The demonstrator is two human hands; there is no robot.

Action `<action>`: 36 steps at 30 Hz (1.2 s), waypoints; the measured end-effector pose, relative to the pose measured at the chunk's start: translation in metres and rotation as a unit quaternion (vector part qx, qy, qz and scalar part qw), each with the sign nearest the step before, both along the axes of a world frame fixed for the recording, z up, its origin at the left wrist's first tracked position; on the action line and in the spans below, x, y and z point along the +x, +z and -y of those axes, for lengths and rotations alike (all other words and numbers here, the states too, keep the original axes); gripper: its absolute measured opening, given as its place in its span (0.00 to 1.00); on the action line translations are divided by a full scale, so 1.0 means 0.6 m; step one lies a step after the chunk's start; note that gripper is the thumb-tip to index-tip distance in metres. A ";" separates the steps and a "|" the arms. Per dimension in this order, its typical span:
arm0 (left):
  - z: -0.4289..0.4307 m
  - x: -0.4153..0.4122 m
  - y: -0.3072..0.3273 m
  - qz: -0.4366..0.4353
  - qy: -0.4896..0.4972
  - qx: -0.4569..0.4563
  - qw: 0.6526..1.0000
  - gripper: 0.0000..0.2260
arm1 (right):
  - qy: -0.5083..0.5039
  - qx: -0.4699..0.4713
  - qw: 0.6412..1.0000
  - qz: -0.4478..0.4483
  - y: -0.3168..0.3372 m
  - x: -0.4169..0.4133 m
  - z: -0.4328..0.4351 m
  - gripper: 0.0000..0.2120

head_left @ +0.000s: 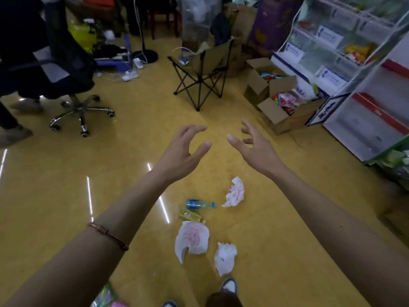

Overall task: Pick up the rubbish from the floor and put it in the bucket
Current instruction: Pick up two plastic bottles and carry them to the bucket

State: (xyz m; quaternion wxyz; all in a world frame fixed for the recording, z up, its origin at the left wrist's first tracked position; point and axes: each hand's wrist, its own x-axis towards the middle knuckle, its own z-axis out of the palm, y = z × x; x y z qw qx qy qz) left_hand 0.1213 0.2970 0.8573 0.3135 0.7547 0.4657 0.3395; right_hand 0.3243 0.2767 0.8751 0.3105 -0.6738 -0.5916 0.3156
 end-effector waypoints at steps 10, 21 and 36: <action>-0.108 0.109 0.018 0.027 0.017 0.008 0.999 0.20 | 0.010 0.038 0.999 0.005 0.019 0.106 -0.111 0.37; -0.224 0.196 -0.009 0.053 0.193 -0.029 0.979 0.19 | 0.193 0.006 0.981 0.003 -0.006 0.164 -0.330 0.38; -0.233 0.120 -0.127 0.028 0.279 -0.130 0.951 0.20 | 0.271 -0.093 0.958 -0.009 -0.137 0.098 -0.389 0.38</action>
